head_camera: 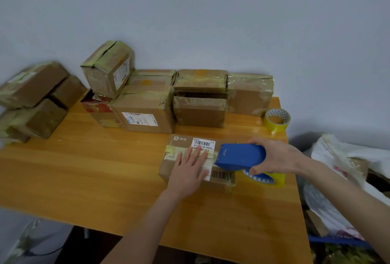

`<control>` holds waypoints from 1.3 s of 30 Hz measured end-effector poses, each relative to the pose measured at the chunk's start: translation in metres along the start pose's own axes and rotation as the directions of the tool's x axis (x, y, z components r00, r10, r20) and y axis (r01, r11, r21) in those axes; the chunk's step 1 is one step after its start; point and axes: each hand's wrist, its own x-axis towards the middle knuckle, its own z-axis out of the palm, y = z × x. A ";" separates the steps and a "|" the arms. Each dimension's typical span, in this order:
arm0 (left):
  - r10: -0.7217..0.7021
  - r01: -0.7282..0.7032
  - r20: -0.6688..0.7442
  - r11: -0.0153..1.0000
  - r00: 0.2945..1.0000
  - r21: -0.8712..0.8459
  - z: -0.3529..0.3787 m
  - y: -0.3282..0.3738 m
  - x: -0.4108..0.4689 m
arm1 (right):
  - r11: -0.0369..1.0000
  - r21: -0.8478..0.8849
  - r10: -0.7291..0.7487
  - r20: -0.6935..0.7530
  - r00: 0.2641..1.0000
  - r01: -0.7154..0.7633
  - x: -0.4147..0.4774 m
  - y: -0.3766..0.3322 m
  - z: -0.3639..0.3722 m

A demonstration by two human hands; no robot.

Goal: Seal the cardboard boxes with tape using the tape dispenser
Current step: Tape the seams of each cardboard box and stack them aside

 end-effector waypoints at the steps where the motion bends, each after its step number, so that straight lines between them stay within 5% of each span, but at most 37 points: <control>1: 0.002 -0.002 0.007 1.000 1.000 0.023 0.004 -0.001 0.000 | 1.000 0.002 0.001 0.002 1.000 -0.001 0.000 0.001 0.001; 11: 0.033 -0.033 0.005 0.999 0.999 0.028 0.012 -0.009 0.000 | 0.999 0.029 -0.031 -0.008 0.999 0.031 -0.006 0.023 -0.007; 23: 0.049 -0.049 0.012 0.998 0.999 0.032 0.016 -0.025 0.000 | 0.990 0.103 0.093 0.054 0.994 -0.098 -0.015 0.045 0.002; 30: -0.046 0.045 0.003 0.998 0.999 0.043 0.003 0.003 0.003 | 0.993 -0.087 0.086 0.087 0.992 -0.078 -0.014 0.039 0.012; 39: 0.109 -0.114 0.083 0.992 0.991 0.054 0.010 0.033 0.008 | 0.982 -0.179 0.089 0.116 0.989 -0.067 -0.011 0.033 0.012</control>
